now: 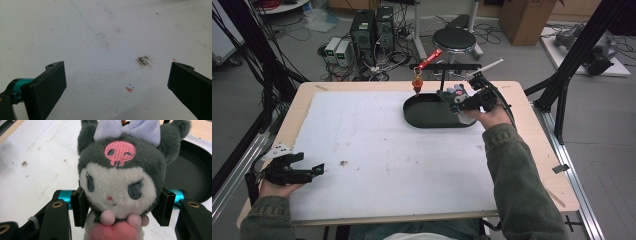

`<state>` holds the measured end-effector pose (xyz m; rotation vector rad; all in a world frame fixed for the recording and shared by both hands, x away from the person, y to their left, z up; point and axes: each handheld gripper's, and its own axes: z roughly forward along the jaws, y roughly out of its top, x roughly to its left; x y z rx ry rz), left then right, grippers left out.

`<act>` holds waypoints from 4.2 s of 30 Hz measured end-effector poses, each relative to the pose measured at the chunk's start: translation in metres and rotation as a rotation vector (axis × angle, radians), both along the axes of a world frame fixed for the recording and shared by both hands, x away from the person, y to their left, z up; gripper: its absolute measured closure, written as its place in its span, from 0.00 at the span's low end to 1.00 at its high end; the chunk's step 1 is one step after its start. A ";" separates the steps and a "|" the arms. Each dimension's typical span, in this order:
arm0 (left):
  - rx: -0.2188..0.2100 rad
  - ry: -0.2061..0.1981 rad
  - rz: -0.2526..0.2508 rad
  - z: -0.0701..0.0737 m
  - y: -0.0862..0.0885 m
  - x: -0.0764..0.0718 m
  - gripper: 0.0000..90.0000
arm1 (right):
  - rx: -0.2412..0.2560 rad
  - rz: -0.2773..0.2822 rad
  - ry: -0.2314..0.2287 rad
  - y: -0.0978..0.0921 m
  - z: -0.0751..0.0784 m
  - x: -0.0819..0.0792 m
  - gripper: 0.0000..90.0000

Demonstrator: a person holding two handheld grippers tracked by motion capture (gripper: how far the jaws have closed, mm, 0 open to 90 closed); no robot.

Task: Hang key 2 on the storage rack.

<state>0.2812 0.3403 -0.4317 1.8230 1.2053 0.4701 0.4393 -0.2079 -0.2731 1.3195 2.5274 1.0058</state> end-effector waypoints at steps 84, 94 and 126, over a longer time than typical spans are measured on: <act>-0.049 -0.106 0.017 0.009 -0.001 0.001 0.03 | -0.010 -0.097 -0.129 0.005 -0.022 0.040 0.01; -0.053 -0.101 0.015 0.009 -0.001 0.000 0.03 | -0.020 -0.091 -0.222 -0.008 -0.021 0.016 0.01; -0.054 -0.074 -0.005 0.005 -0.001 -0.001 0.03 | 0.097 -0.210 -0.498 -0.073 -0.075 -0.074 0.01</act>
